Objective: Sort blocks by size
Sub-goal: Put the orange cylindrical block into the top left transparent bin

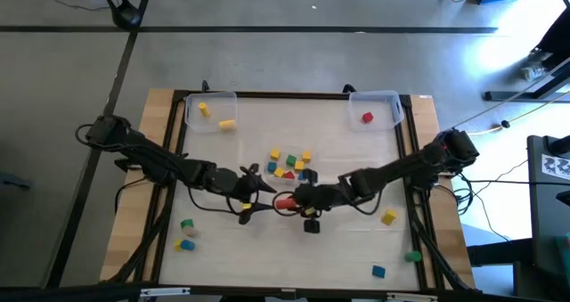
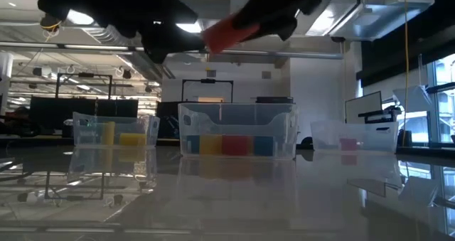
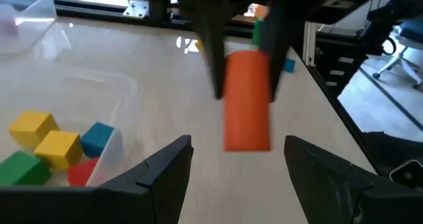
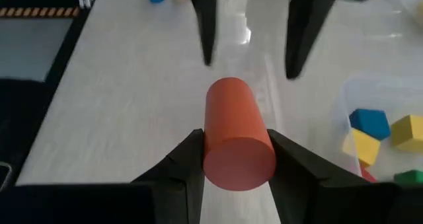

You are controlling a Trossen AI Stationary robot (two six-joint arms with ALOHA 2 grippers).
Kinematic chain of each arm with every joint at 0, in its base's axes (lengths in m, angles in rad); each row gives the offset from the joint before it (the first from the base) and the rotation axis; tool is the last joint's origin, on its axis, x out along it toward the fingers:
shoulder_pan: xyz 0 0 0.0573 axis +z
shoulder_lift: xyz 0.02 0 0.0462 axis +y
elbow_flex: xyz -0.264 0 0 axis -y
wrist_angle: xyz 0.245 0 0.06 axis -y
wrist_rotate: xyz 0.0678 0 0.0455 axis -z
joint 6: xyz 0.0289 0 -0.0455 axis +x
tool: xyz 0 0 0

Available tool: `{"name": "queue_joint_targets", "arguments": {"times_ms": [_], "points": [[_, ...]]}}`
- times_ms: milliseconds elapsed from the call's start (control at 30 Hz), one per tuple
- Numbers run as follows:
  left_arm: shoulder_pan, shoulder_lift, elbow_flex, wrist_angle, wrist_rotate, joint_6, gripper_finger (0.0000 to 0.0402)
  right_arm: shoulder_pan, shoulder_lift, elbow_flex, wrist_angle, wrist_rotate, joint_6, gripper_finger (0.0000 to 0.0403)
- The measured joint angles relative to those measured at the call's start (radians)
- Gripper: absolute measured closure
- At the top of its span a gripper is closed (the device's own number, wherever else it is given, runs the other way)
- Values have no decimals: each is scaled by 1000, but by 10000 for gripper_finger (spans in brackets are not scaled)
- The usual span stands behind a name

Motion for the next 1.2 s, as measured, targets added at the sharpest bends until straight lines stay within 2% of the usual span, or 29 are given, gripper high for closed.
{"name": "queue_joint_targets", "arguments": {"times_ms": [533, 667, 867, 1000, 1100, 1200], "points": [[12, 1, 8, 37, 15, 79, 174, -17, 2, 1, 149, 30, -113, 270], [13, 1, 8, 60, 15, 107, 203, -24, 2, 1, 187, 26, -123, 270], [13, 1, 8, 60, 6, 131, 285, -32, 2, 1, 190, 5, -117, 269], [17, -11, 7, 48, 5, 138, 290, -29, 2, 1, 191, 38, -116, 263], [16, -44, 7, 4, 6, 135, 290, -30, 2, 2, 195, 47, -115, 242], [19, -110, 7, -87, 5, 121, 290, -27, -15, 21, 92, 15, -105, 213]]}}
